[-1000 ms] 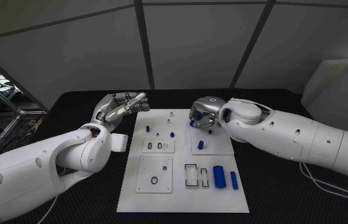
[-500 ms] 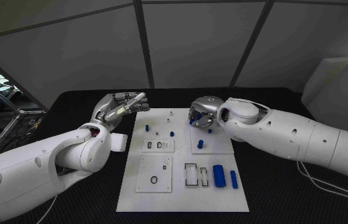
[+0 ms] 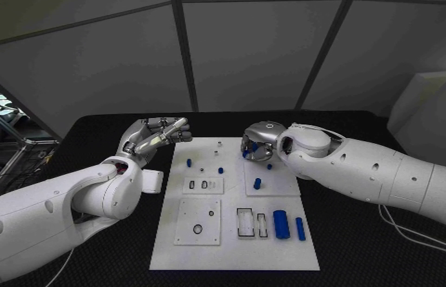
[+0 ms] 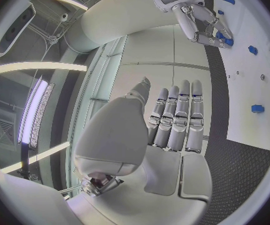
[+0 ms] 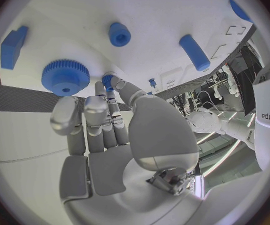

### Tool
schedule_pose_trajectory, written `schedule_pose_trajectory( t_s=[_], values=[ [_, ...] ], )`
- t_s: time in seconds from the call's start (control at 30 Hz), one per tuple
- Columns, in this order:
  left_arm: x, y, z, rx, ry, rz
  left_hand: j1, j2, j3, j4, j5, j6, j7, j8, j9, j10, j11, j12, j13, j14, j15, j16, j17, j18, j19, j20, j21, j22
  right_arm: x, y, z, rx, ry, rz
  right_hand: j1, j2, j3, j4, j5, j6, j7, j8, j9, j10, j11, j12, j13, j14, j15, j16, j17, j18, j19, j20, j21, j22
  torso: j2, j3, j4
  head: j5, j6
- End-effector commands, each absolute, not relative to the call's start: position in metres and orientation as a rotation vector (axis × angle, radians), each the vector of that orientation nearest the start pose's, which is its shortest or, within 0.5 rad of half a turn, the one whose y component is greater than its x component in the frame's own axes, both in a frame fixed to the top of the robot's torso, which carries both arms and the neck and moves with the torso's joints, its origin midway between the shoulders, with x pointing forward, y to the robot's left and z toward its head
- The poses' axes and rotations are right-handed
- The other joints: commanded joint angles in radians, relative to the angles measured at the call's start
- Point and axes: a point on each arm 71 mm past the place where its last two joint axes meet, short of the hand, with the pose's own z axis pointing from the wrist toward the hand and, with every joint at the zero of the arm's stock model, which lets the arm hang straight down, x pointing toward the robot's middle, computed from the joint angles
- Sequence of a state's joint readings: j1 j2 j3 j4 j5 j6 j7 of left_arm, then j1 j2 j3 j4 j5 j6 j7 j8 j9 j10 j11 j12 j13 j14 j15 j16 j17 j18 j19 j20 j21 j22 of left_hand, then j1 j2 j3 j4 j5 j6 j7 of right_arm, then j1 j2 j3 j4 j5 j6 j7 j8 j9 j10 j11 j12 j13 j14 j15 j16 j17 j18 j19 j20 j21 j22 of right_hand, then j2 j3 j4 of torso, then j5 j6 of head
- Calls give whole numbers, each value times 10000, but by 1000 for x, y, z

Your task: Assemble the parts on the task board

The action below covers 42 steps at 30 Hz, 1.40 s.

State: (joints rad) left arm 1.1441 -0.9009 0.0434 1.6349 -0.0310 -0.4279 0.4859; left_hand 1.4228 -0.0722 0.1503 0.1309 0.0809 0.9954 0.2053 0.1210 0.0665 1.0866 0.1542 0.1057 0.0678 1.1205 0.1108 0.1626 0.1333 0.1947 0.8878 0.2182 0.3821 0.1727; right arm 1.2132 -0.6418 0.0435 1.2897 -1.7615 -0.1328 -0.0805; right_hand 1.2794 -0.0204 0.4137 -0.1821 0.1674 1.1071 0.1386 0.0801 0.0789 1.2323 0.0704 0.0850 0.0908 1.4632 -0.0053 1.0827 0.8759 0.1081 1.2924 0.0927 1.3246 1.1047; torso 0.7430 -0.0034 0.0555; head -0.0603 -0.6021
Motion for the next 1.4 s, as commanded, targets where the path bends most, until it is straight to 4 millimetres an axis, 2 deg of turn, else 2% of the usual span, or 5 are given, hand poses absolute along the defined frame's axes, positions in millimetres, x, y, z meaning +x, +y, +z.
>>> schedule_pose_trajectory(
  t_s=[0.03, 0.37, 0.8, 1.13, 1.4],
  values=[
    [472, 213, -157, -10618, 12604, -15758, -102, 4, 3, -35, 12, -9, 96, -37, -12, -10, 50, -38, -13, -70, 31, -65, 14, -136, 45, 41, 56, -7, 532, -158, -168, -4649, 15997, 4740, 158, -4, 106, -3, -60, 100, 6, 26, 27, 100, -11, 17, 25, 383, -61, 149, 139, -202, 100, -15, 103, 135, 2, 6, -16, 15, 0],
    [473, 215, -157, -10631, 12579, -15688, -110, 18, 3, -39, 12, -13, 103, -55, -11, -16, 57, -58, -11, -88, 41, -96, 16, -138, 28, 48, 46, -14, 524, -155, -154, -4213, 14912, 5292, 180, -78, 216, 8, -22, 189, 9, 22, 40, 159, -23, -11, 44, 383, -65, 509, 496, -257, 239, -8, 334, 489, 6, 6, 2, 36, 88],
    [474, 213, -157, -10626, 12632, -15758, -127, 30, -3, -47, 11, -14, 111, -78, -10, -19, 67, -86, -8, -123, 56, -149, 17, -141, -3, 61, 28, -27, 544, -131, -143, -3873, 14265, 5462, 134, -130, 280, 66, 22, 166, 40, -27, 30, 126, 6, -69, 38, 355, -42, 643, 602, -269, 240, 11, 406, 580, 38, 12, 17, 98, 170],
    [475, 211, -157, -10612, 12658, -15812, -127, 30, -3, -47, 11, -14, 111, -78, -10, -19, 67, -86, -8, -123, 56, -149, 17, -141, -3, 61, 28, -27, 555, -110, -147, -3894, 14362, 5631, 89, -157, 308, 119, 15, 125, 62, -67, 19, 89, 27, -105, 32, 351, -24, 768, 732, -287, 284, 27, 478, 695, 47, 5, 43, 104, 139],
    [476, 210, -156, -10604, 12682, -15841, -132, 36, -5, -50, 12, -14, 114, -87, -9, -20, 71, -96, -7, -132, 61, -167, 18, -141, -14, 65, 21, -32, 558, -100, -152, -4087, 14828, 5638, 47, -197, 318, 164, 6, 97, 77, -91, 12, 64, 42, -128, 31, 366, -10, 929, 915, -318, 372, 45, 578, 867, 51, 27, -4, 189, 93]
  ],
)
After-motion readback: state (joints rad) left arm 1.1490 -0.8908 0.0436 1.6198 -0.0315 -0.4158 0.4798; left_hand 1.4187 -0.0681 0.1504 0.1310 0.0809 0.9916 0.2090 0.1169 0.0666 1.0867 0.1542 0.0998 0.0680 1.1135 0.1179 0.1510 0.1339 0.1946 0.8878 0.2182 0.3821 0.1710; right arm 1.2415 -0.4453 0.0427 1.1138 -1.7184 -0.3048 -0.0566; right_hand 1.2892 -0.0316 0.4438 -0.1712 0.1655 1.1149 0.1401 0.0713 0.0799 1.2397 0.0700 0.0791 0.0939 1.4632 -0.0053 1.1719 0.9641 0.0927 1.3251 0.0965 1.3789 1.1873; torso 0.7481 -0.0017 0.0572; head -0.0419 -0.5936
